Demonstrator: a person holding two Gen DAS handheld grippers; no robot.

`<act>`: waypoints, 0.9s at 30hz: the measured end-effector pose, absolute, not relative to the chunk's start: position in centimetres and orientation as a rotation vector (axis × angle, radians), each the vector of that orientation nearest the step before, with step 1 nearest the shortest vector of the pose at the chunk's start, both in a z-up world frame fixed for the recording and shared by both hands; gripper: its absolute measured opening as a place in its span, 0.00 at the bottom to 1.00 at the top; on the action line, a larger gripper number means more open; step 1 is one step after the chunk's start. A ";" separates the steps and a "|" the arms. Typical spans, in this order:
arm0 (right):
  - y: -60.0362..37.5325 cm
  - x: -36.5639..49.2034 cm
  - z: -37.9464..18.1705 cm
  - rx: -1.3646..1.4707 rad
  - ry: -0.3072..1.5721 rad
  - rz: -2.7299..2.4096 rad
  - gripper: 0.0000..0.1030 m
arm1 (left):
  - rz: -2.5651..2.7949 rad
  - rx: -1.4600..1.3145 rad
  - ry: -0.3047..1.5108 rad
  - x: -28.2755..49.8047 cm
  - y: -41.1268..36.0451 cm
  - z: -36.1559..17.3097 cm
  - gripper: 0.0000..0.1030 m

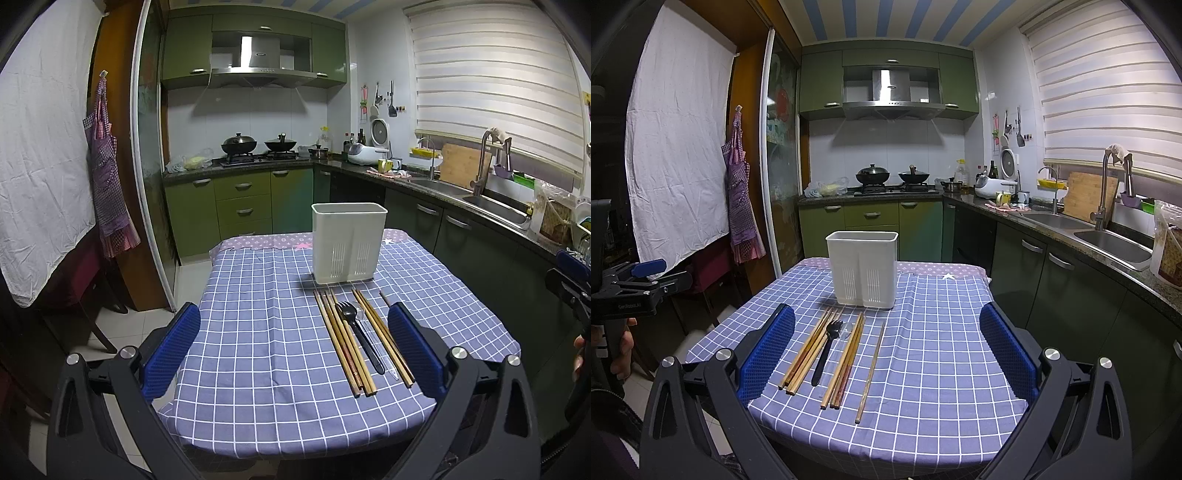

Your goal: Organize utensils

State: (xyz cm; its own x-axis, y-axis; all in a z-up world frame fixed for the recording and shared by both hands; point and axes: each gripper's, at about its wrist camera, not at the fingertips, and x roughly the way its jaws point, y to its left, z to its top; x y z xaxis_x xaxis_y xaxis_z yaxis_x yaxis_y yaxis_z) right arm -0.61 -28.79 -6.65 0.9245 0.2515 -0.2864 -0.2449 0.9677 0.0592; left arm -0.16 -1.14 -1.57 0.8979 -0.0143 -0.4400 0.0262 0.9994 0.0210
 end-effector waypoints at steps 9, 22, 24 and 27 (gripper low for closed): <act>-28.7 -0.6 -6.9 0.022 0.298 0.254 0.96 | -0.022 0.027 0.456 -0.2 -1.1 -1.6 0.94; -28.4 2.9 -8.2 -0.041 0.382 0.208 0.96 | -0.034 0.059 0.557 3.4 -1.8 -2.3 0.94; -28.3 5.1 -8.7 -0.098 0.445 0.131 0.96 | -0.056 0.077 0.627 5.5 -2.3 -2.8 0.94; -29.0 8.0 -9.5 -0.100 0.499 0.085 0.96 | -0.088 0.089 0.715 8.7 -3.2 -3.8 0.94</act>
State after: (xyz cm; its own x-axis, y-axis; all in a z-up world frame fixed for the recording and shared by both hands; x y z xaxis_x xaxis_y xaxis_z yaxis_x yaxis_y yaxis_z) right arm 7.98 -29.04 -9.55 0.8747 0.0565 -0.4813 -0.1055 0.9916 -0.0753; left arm 8.69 -3.16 -3.80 0.7517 -0.0497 -0.6577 0.1105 0.9926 0.0512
